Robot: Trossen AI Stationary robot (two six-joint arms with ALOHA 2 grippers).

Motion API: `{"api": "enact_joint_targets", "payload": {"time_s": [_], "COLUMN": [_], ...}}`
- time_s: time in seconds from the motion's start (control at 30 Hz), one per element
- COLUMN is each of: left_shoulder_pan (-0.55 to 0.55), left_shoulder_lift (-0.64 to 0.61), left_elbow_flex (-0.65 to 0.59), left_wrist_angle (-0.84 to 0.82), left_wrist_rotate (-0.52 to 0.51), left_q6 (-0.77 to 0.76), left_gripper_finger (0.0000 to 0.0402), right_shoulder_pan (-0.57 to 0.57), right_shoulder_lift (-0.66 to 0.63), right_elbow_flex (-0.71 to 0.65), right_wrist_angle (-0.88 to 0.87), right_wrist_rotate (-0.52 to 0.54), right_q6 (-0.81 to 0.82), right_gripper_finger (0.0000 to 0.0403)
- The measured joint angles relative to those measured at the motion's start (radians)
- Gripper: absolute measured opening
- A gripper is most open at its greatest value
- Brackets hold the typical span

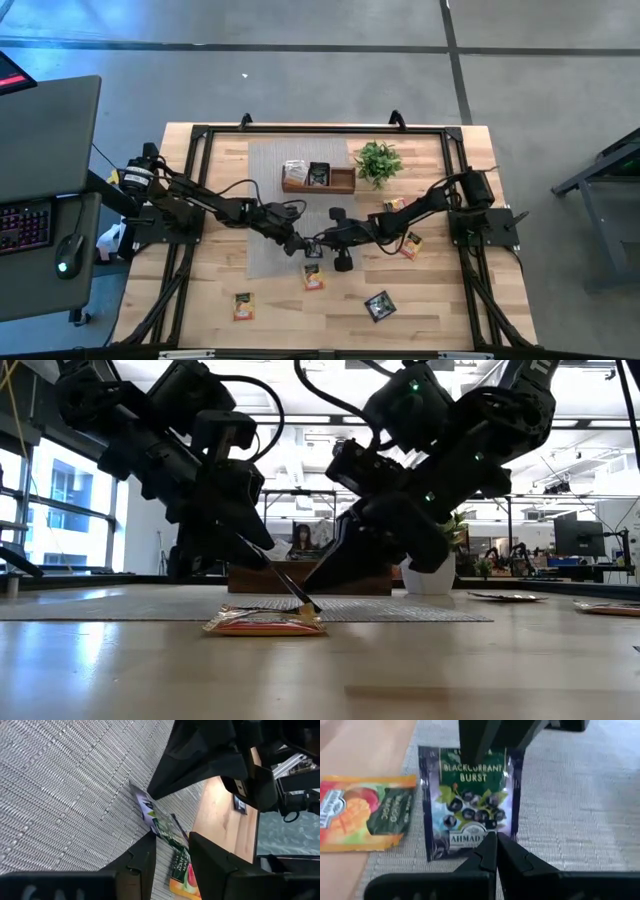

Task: Pick & Place Tea
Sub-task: Put the black tea bag in the middle section of the brown wooden organizer

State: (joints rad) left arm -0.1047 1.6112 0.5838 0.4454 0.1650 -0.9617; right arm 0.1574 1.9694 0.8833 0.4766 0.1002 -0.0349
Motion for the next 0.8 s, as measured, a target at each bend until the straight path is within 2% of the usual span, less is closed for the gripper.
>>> {"api": "enact_joint_targets", "payload": {"time_s": [0.17, 0.43, 0.57, 0.67, 0.8], "left_shoulder_pan": [0.0, 0.0, 0.019, 0.065, 0.174], "left_shoulder_lift": [0.0, 0.001, 0.001, 0.001, 0.001], "left_elbow_flex": [0.0, 0.0, 0.0, 0.007, 0.061], "left_wrist_angle": [-0.003, -0.038, -0.031, -0.033, -0.045], "left_wrist_rotate": [-0.001, -0.003, 0.006, 0.046, 0.167], "left_q6": [0.032, 0.06, 0.095, 0.138, 0.274], "left_gripper_finger": [0.0103, 0.0009, 0.001, 0.0003, 0.0002], "right_shoulder_pan": [0.0, 0.0, 0.0, 0.0, 0.01], "right_shoulder_lift": [0.0, 0.0, -0.022, -0.088, -0.234], "right_elbow_flex": [0.0, 0.001, 0.001, 0.002, 0.002], "right_wrist_angle": [0.017, 0.019, 0.012, -0.067, -0.291], "right_wrist_rotate": [-0.001, -0.002, 0.003, 0.016, 0.097], "right_q6": [-0.023, -0.026, -0.026, -0.044, -0.055], "right_gripper_finger": [0.0, 0.0, 0.0, 0.0, 0.0]}}
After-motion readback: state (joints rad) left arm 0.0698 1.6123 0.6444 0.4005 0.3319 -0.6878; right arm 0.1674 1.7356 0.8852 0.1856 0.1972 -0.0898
